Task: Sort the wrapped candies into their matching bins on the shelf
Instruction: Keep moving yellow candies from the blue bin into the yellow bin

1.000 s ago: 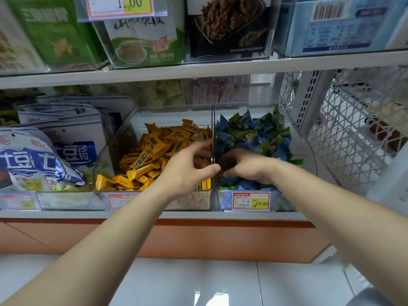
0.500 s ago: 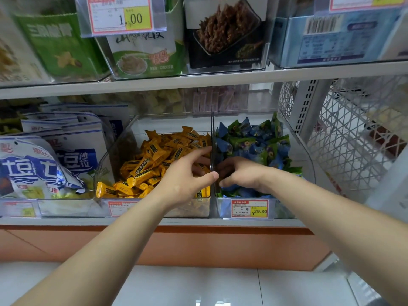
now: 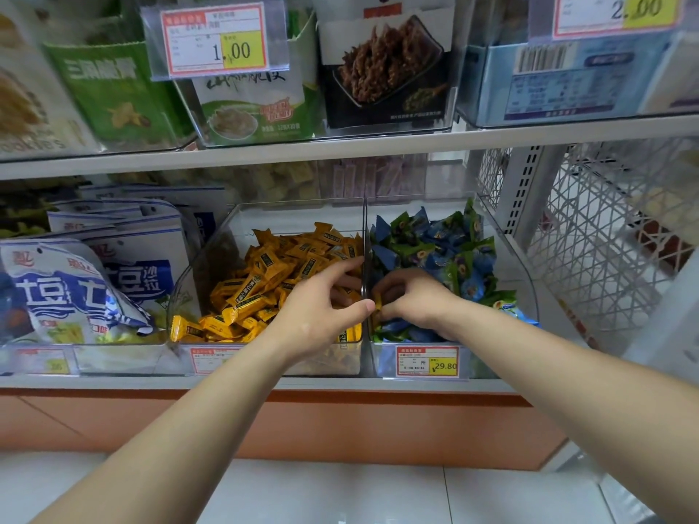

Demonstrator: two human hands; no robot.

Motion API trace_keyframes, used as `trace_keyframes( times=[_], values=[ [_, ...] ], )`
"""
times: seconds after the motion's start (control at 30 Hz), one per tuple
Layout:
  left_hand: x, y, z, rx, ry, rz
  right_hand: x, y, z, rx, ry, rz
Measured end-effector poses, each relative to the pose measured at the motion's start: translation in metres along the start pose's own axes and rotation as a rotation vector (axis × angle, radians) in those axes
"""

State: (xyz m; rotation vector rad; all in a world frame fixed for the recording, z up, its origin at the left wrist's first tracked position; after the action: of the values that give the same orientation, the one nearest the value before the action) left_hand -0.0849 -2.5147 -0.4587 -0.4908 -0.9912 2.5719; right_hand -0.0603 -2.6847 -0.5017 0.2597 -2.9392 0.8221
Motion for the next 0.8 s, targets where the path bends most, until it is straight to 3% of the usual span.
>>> trace_keyframes(
  times=[0.17, 0.27, 0.33, 0.47, 0.53, 0.67, 0.8],
  values=[
    [0.001, -0.002, 0.004, -0.017, 0.003, 0.011, 0.019, -0.033, -0.021, -0.176, -0.158, 0.121],
    [0.005, -0.012, 0.025, -0.137, 0.126, 0.202, 0.038, -0.049, -0.034, -0.441, -0.190, 0.108],
    [0.007, -0.013, 0.043, -0.061, 0.188, 0.257, 0.049, -0.054, -0.037, -0.528, -0.194, 0.132],
    [0.008, -0.007, 0.069, -0.025, 0.294, 0.309, 0.061, -0.054, -0.041, -0.642, -0.194, 0.022],
    [0.004, -0.016, 0.065, -0.059, 0.252, 0.367, 0.063, -0.059, -0.041, -0.474, -0.222, 0.035],
    [-0.013, -0.052, 0.029, -0.215, 0.016, 0.528, 0.063, -0.087, -0.033, 0.070, -0.258, 0.275],
    [-0.035, -0.061, 0.010, -0.500, -0.283, 0.434, 0.064, -0.113, -0.013, 0.587, -0.198, 0.365]
  ],
)
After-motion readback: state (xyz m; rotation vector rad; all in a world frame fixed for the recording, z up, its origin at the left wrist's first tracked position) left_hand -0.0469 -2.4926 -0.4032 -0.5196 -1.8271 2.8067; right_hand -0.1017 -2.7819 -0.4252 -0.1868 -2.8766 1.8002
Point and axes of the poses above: each hand's wrist, its own x-axis away from the middle knuckle, its own y-axis out of the palm, z = x × y, the point moved 5 cm from there along -x, towards the middle knuckle, and after that the axes turned 3 degrees about -z, right-handed, at the moved point
